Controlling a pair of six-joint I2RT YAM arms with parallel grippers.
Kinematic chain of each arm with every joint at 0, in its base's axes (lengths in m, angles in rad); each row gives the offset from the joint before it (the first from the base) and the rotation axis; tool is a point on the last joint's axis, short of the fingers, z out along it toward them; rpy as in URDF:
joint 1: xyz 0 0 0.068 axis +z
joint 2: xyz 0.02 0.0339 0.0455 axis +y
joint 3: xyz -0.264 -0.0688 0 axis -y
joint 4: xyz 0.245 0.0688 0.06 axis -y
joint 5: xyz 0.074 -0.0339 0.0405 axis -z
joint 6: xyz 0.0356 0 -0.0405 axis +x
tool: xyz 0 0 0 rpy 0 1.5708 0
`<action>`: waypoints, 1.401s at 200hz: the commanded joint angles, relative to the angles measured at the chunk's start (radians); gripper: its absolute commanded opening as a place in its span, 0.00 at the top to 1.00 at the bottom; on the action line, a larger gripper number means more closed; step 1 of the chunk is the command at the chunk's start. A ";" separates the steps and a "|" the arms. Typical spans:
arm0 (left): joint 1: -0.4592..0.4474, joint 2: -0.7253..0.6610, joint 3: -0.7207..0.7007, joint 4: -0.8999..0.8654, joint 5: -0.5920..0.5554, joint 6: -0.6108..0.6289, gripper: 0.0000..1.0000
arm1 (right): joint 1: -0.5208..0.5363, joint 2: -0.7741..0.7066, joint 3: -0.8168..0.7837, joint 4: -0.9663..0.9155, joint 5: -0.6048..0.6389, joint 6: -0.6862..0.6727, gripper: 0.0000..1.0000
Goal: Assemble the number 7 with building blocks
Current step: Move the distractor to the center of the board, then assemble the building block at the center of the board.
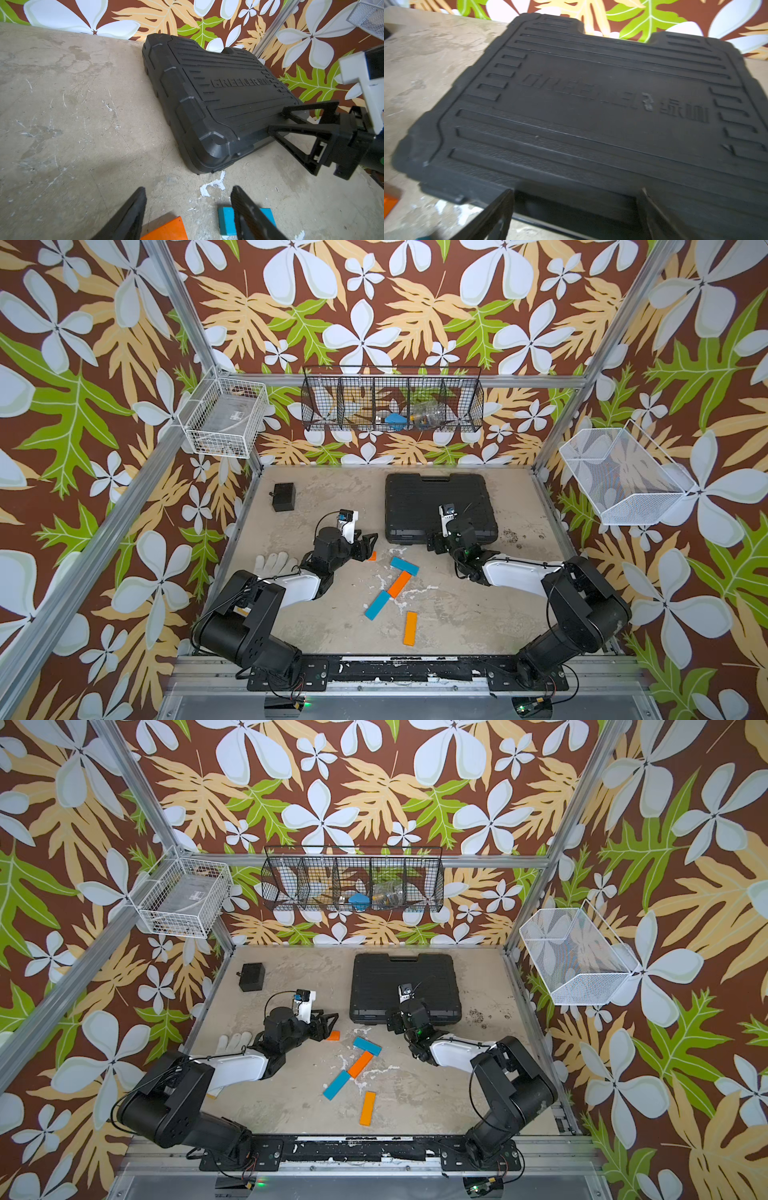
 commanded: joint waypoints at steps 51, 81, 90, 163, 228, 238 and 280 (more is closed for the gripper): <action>-0.001 -0.038 -0.005 0.005 -0.034 -0.016 0.32 | -0.030 -0.045 -0.026 -0.115 -0.011 0.026 0.07; -0.001 -0.149 -0.048 -0.049 -0.268 -0.014 0.32 | -0.025 -0.215 -0.130 -0.052 -0.135 0.033 0.10; -0.001 -0.183 -0.065 -0.064 -0.355 -0.009 0.32 | -0.025 -0.261 -0.171 -0.010 -0.224 0.032 0.13; -0.001 -0.225 -0.103 -0.108 -0.644 -0.049 0.33 | 0.093 -0.006 -0.008 -0.044 -0.605 -0.003 0.21; 0.049 -0.210 -0.087 -0.159 -0.590 -0.125 0.33 | 0.187 0.157 0.102 -0.063 -0.543 -0.024 0.21; 0.057 -0.197 -0.083 -0.159 -0.574 -0.136 0.33 | 0.190 0.176 0.109 -0.050 -0.563 -0.022 0.21; 0.065 -0.162 -0.061 -0.178 -0.535 -0.161 0.33 | 0.264 0.227 0.171 -0.078 -0.533 -0.062 0.23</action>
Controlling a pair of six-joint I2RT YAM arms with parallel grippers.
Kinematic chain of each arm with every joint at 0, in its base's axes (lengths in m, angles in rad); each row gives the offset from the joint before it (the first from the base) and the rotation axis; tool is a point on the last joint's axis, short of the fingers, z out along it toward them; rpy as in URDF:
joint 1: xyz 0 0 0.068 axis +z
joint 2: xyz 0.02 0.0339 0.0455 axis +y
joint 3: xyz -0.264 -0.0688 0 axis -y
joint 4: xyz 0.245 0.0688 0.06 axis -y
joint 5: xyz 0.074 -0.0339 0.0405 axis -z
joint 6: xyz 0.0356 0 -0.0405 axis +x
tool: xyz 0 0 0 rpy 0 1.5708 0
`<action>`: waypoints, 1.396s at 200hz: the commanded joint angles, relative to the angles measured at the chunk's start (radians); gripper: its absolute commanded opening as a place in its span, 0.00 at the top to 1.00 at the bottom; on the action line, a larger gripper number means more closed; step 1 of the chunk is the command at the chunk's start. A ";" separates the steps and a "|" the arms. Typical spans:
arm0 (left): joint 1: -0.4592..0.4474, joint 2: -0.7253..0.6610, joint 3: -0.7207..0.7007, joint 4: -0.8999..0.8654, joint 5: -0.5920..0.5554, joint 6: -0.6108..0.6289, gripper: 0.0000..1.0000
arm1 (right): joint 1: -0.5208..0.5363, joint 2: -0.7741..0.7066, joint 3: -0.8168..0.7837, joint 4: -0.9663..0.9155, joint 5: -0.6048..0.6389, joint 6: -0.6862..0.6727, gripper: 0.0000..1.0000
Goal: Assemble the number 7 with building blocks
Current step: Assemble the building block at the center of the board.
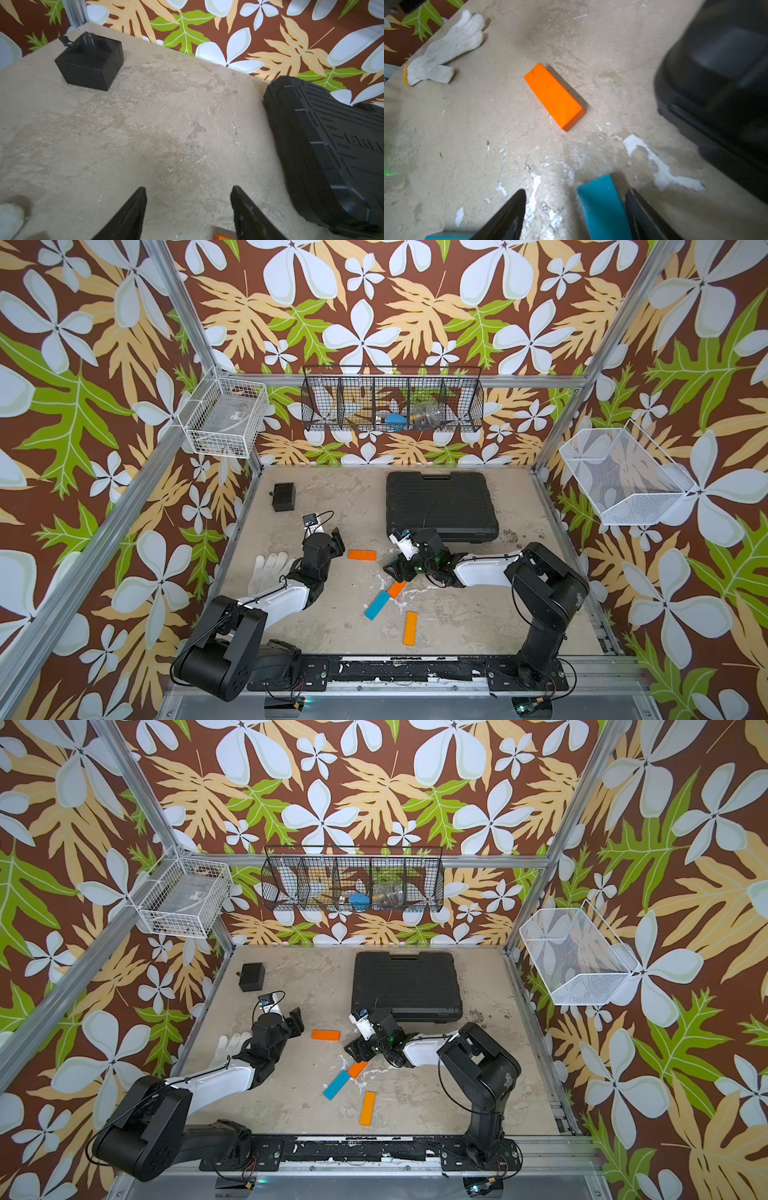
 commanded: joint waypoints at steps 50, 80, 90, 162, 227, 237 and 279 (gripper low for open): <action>0.006 0.000 0.010 0.000 0.073 -0.032 0.33 | 0.070 -0.011 0.053 -0.158 0.304 -0.137 0.23; 0.006 0.004 0.012 0.000 0.085 -0.034 0.33 | 0.070 -0.042 0.043 -0.214 0.423 -0.190 0.23; 0.006 0.005 0.014 0.001 0.087 -0.035 0.33 | 0.069 -0.045 0.039 -0.227 0.444 -0.205 0.23; 0.006 0.018 0.020 0.000 0.097 -0.031 0.33 | 0.069 0.030 0.122 -0.371 0.449 -0.249 0.23; 0.006 0.028 0.026 -0.001 0.110 -0.033 0.33 | 0.069 -0.050 0.109 -0.411 0.402 -0.253 0.12; 0.006 0.032 0.029 -0.001 0.110 -0.031 0.33 | 0.070 -0.050 0.110 -0.416 0.386 -0.260 0.10; 0.006 0.060 0.047 -0.010 0.133 -0.028 0.33 | 0.068 0.001 0.135 -0.458 0.379 -0.296 0.09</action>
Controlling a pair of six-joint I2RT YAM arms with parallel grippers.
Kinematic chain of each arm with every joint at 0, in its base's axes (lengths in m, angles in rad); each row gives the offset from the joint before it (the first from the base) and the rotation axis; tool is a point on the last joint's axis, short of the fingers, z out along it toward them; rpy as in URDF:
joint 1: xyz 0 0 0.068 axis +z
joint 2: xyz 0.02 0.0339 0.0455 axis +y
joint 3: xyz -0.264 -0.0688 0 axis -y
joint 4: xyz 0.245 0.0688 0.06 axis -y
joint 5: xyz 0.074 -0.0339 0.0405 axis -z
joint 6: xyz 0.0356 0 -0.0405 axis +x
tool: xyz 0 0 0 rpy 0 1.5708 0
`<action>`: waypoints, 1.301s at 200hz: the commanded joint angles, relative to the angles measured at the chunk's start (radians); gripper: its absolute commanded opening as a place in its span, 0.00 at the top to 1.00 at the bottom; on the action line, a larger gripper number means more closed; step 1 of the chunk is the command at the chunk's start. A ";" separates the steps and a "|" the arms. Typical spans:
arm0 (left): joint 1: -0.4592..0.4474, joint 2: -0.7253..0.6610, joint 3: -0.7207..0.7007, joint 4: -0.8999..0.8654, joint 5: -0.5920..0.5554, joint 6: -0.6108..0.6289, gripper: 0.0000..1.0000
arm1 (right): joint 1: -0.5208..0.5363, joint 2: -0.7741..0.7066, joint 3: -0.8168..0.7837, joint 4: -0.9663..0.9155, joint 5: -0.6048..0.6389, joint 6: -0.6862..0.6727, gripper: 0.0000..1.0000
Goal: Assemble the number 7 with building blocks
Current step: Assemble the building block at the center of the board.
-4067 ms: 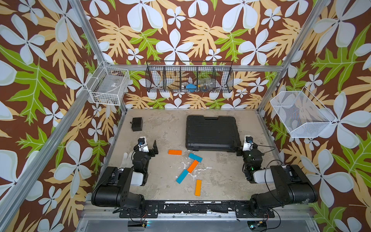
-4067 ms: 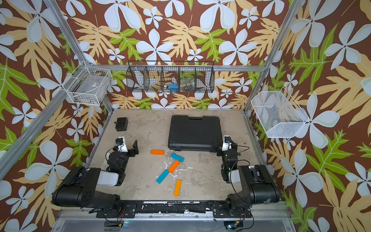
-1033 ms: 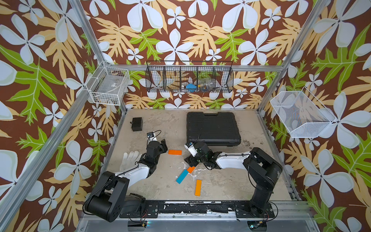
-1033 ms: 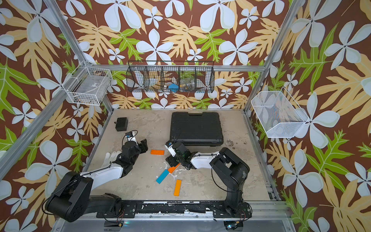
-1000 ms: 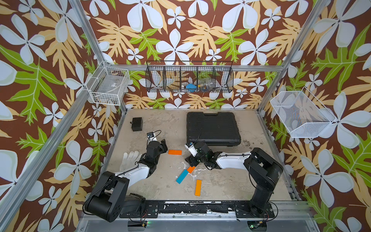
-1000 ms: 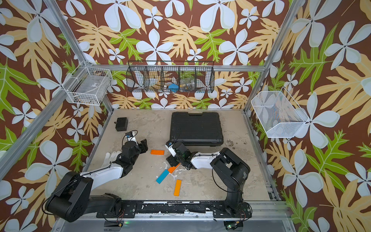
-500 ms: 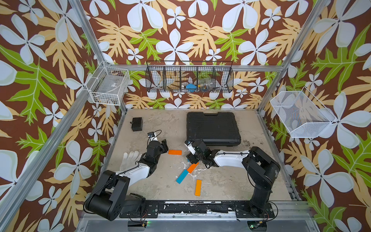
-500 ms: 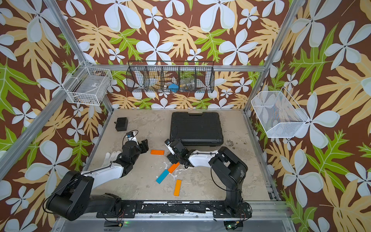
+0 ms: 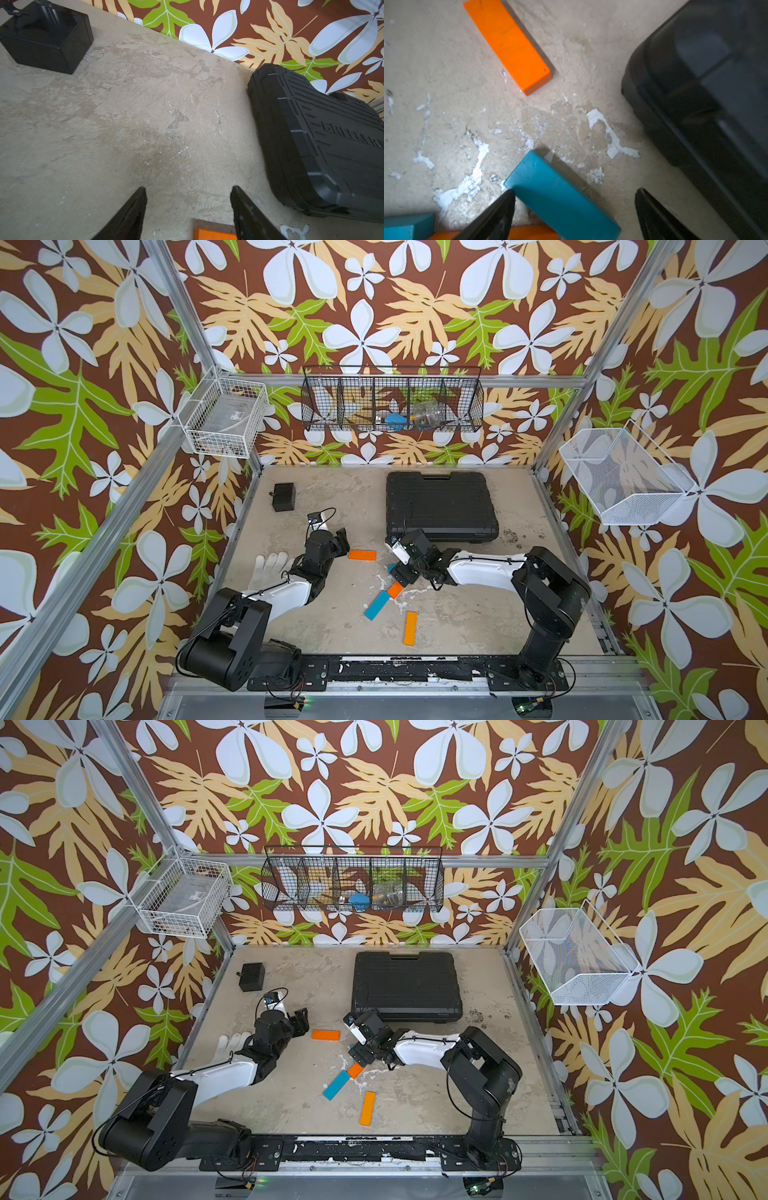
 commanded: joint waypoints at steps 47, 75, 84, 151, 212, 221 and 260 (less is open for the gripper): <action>0.002 0.028 0.031 -0.019 0.025 0.009 0.33 | -0.016 0.060 0.036 -0.100 0.006 -0.010 0.11; 0.002 0.029 0.034 -0.021 0.026 0.009 0.33 | -0.024 0.048 0.026 -0.092 -0.016 -0.010 0.21; 0.002 0.029 0.035 -0.021 0.026 0.009 0.33 | -0.029 0.045 0.024 -0.092 -0.032 -0.009 0.26; 0.002 0.021 0.034 -0.021 0.033 0.003 0.33 | -0.031 0.065 0.049 -0.082 -0.195 -0.051 0.66; 0.002 0.017 0.031 -0.015 0.046 -0.006 0.33 | -0.032 0.091 0.159 -0.196 -0.145 -0.191 0.64; 0.002 0.017 0.029 -0.010 0.051 -0.009 0.33 | -0.032 0.091 0.171 -0.206 -0.139 -0.230 0.61; 0.002 0.029 0.025 -0.007 0.020 0.001 0.33 | -0.041 0.152 0.315 -0.340 -0.135 -0.370 0.54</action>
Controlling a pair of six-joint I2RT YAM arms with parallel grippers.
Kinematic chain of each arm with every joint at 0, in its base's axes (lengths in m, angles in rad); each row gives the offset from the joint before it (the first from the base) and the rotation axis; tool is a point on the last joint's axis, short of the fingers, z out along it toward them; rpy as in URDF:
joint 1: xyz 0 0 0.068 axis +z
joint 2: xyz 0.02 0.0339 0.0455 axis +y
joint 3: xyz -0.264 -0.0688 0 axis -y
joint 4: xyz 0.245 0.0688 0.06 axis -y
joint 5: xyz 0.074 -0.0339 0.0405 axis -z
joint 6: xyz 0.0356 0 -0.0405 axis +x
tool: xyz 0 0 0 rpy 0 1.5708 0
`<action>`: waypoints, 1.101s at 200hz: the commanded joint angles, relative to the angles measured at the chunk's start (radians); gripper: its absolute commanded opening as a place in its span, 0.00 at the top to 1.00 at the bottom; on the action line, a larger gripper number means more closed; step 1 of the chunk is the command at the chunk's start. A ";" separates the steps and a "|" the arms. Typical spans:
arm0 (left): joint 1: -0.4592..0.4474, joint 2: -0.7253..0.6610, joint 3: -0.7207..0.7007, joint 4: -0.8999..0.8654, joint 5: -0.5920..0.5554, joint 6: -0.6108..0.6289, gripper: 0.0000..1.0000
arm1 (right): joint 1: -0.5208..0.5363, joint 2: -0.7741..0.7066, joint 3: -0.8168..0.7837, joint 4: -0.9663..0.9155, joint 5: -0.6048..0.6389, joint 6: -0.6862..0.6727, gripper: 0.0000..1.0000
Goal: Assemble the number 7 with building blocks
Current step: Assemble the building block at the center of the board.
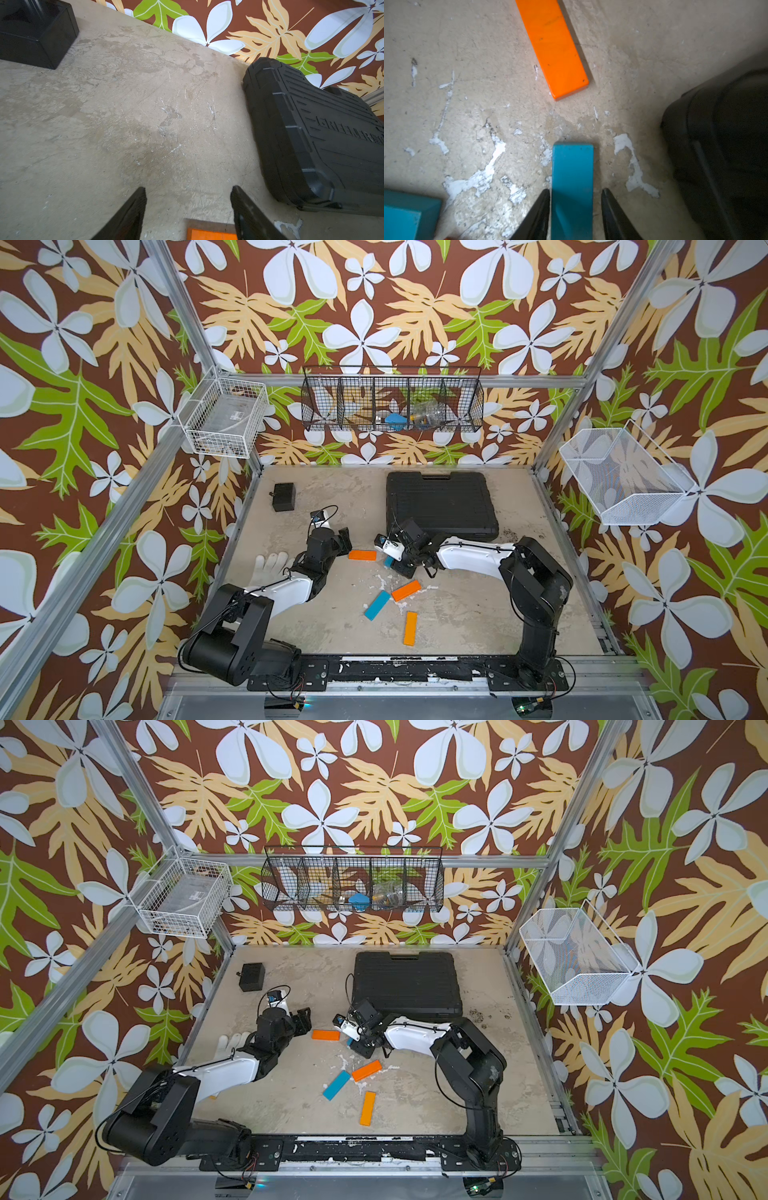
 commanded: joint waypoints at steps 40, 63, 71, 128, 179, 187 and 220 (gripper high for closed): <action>0.002 0.006 -0.001 0.010 -0.035 0.010 0.33 | -0.011 0.133 0.228 -0.265 0.039 -0.144 0.54; 0.002 0.005 -0.001 0.012 -0.033 0.007 0.33 | -0.010 0.110 0.177 -0.238 0.024 -0.139 0.53; 0.002 0.006 -0.001 0.013 -0.029 0.006 0.33 | -0.011 0.107 0.167 -0.238 0.023 -0.131 0.53; 0.001 0.011 0.002 0.014 -0.016 0.001 0.33 | -0.021 0.082 0.111 -0.236 -0.003 -0.093 0.55; 0.002 0.011 0.001 0.018 -0.010 -0.002 0.32 | -0.020 0.066 0.133 -0.241 -0.102 -0.094 0.70; 0.002 0.011 0.001 0.017 -0.011 -0.001 0.32 | -0.018 0.074 0.149 -0.250 -0.109 -0.095 0.73; 0.001 0.007 -0.001 0.015 -0.022 0.000 0.31 | -0.005 0.101 0.182 -0.251 -0.075 -0.123 0.75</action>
